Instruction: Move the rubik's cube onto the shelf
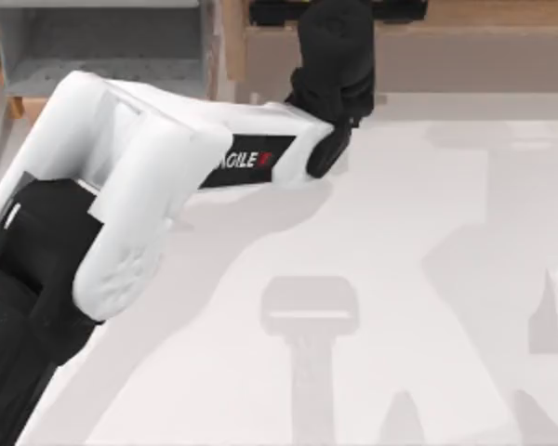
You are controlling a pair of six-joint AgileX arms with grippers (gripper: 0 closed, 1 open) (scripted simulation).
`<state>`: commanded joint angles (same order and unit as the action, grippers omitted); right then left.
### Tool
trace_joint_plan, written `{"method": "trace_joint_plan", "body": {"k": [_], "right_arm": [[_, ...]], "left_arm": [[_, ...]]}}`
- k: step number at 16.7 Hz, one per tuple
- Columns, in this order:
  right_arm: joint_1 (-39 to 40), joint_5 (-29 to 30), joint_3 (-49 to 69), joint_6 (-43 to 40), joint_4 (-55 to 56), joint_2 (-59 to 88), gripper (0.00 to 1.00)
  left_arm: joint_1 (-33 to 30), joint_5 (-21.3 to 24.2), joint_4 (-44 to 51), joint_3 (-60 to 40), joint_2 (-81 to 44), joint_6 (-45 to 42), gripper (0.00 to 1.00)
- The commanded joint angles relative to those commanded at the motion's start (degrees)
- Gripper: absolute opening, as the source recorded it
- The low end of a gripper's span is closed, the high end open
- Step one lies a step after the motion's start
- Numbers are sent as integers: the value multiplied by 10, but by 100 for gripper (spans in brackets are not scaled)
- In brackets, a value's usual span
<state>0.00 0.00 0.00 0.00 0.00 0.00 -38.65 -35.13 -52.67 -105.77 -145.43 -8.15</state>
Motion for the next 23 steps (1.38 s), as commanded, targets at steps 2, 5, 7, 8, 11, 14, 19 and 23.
{"method": "trace_joint_plan", "body": {"k": [2, 5, 7, 8, 11, 14, 19, 23], "right_arm": [[0, 0, 0, 0, 0, 0, 100], [0, 0, 0, 0, 0, 0, 100], [0, 0, 0, 0, 0, 0, 100], [0, 0, 0, 0, 0, 0, 100], [0, 0, 0, 0, 0, 0, 100], [0, 0, 0, 0, 0, 0, 100], [0, 0, 0, 0, 0, 0, 100], [0, 0, 0, 0, 0, 0, 100]], "left_arm": [[0, 0, 0, 0, 0, 0, 100], [-1, 3, 0, 4, 3, -3, 100], [0, 18, -3, 26, 16, -23, 100], [0, 31, -7, 42, 26, -38, 100], [-1, 87, -28, 105, 58, -98, 100], [-1, 164, -62, 185, 83, -168, 100], [30, 318, -132, 350, 113, -290, 100], [84, 455, -190, 488, 149, -380, 100]]}}
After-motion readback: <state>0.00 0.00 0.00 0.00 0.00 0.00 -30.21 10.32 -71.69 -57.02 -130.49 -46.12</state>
